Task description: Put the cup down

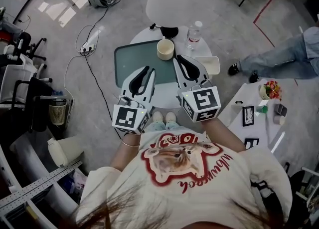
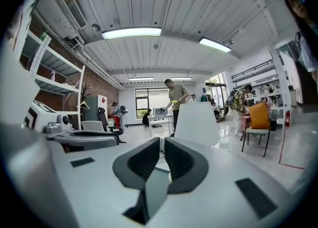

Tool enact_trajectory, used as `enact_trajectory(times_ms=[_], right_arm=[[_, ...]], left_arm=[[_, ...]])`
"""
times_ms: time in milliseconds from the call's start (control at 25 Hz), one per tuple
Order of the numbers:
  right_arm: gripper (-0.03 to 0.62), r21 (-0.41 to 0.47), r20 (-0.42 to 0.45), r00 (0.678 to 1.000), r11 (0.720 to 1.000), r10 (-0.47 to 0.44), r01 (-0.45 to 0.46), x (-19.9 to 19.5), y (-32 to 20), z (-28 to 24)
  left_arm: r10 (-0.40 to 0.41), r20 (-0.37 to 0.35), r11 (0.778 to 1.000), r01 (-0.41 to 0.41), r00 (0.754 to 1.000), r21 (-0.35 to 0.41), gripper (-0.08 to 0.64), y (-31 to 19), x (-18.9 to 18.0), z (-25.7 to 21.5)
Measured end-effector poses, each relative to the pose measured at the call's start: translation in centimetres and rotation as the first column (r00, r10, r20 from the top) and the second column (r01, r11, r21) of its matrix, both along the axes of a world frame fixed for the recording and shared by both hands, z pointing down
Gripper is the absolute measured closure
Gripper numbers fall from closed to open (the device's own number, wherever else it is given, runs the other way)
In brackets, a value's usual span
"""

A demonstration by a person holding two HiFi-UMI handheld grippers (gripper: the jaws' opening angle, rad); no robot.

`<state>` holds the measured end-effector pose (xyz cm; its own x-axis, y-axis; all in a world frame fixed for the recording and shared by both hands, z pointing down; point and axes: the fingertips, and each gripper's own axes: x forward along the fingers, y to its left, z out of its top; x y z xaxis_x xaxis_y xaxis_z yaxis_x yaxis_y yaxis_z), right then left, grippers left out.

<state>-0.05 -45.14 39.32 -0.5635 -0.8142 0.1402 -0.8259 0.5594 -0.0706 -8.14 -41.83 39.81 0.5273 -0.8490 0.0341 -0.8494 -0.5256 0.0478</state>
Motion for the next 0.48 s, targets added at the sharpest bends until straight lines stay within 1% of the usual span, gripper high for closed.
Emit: enact_trajectory(times_ms=[200, 320, 480], right_arm=[[0.545, 0.004, 0.000, 1.000, 1.000, -0.017, 0.017, -0.1, 0.7, 0.3], [0.545, 0.013, -0.008, 1.000, 1.000, -0.026, 0.026, -0.2, 1.3, 0.2], [0.545, 0.013, -0.014, 0.999, 0.999, -0.031, 0.031, -0.3, 2.0, 0.6]], left_arm=[[-0.033, 0.013, 0.999, 0.033, 0.999, -0.013, 0.528, 0.7, 0.0, 1.0], [-0.046, 0.012, 0.998, 0.046, 0.999, -0.030, 0.539, 0.9, -0.2, 1.7], [-0.034, 0.015, 0.999, 0.034, 0.999, -0.027, 0.545, 1.0, -0.1, 1.5]])
